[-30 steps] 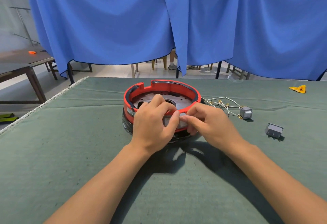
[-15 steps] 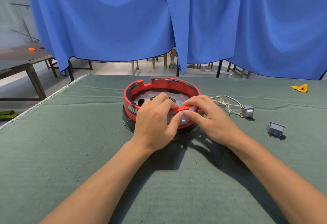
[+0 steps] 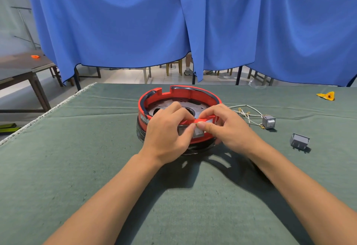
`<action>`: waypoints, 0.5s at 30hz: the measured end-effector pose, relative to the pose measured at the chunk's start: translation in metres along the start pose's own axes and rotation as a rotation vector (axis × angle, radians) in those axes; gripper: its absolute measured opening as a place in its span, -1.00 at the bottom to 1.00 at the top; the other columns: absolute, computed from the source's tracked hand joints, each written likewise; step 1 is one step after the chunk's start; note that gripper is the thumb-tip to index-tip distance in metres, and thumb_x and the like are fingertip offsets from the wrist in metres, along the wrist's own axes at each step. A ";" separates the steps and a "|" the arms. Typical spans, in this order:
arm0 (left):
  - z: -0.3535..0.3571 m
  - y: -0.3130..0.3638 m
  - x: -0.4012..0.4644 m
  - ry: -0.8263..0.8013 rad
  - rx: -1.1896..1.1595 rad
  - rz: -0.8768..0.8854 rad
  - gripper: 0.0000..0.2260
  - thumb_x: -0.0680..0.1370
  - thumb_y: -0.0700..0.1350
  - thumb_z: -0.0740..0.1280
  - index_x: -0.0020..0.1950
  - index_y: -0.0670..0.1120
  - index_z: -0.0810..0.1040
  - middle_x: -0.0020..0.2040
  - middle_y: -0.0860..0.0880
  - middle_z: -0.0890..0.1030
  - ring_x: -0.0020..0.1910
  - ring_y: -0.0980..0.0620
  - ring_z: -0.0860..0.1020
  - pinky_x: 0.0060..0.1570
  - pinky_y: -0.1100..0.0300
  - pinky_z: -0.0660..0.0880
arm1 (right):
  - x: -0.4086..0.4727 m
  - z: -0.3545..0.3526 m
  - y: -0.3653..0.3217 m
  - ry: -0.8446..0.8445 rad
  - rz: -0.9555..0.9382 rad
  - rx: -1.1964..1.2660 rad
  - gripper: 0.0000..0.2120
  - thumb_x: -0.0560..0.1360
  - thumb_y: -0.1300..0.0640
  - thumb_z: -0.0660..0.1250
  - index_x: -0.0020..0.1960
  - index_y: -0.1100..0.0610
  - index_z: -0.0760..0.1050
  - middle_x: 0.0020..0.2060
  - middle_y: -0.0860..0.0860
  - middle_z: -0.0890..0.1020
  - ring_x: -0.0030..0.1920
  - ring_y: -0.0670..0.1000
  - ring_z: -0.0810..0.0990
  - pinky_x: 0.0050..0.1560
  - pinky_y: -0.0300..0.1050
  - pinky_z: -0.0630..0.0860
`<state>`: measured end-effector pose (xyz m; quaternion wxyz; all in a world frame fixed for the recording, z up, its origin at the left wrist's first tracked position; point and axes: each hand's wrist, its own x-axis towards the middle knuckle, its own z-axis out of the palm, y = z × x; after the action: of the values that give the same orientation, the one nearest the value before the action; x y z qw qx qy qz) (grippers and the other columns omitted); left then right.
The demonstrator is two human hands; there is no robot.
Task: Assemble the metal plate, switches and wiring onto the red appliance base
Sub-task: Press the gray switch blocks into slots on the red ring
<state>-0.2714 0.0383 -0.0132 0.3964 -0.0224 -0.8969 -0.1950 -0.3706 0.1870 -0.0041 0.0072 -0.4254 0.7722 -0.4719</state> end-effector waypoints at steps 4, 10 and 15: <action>-0.005 -0.004 0.000 -0.107 0.065 0.049 -0.74 0.41 0.06 0.38 0.00 -0.06 0.55 -0.08 0.06 0.50 -0.17 0.01 0.45 -0.12 0.13 0.38 | -0.002 -0.014 0.000 -0.134 0.068 0.084 -0.71 0.42 0.20 0.48 0.02 -0.13 0.55 0.10 -0.07 0.49 -0.35 -0.21 0.50 -0.33 -0.13 0.58; -0.005 -0.006 0.000 -0.131 0.124 0.099 -0.68 0.37 -0.01 0.47 0.06 -0.08 0.54 -0.02 0.03 0.54 -0.05 0.03 0.48 -0.05 0.14 0.37 | -0.002 -0.012 -0.001 -0.124 0.059 0.043 -0.65 0.36 0.22 0.52 0.05 -0.09 0.55 0.09 -0.07 0.50 -0.38 -0.24 0.50 -0.36 -0.15 0.58; -0.006 -0.003 -0.001 -0.120 0.119 0.109 -0.68 0.37 -0.05 0.50 0.06 -0.12 0.56 -0.03 -0.01 0.55 -0.07 0.00 0.49 -0.08 0.08 0.44 | -0.001 -0.004 0.000 -0.043 0.016 -0.068 -0.61 0.32 0.21 0.54 -0.08 -0.20 0.50 -0.06 -0.17 0.49 -0.32 -0.26 0.47 -0.36 -0.16 0.52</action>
<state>-0.2670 0.0339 -0.0115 0.3526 -0.0590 -0.9265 -0.1177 -0.3722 0.1907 -0.0021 0.0129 -0.4291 0.7910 -0.4359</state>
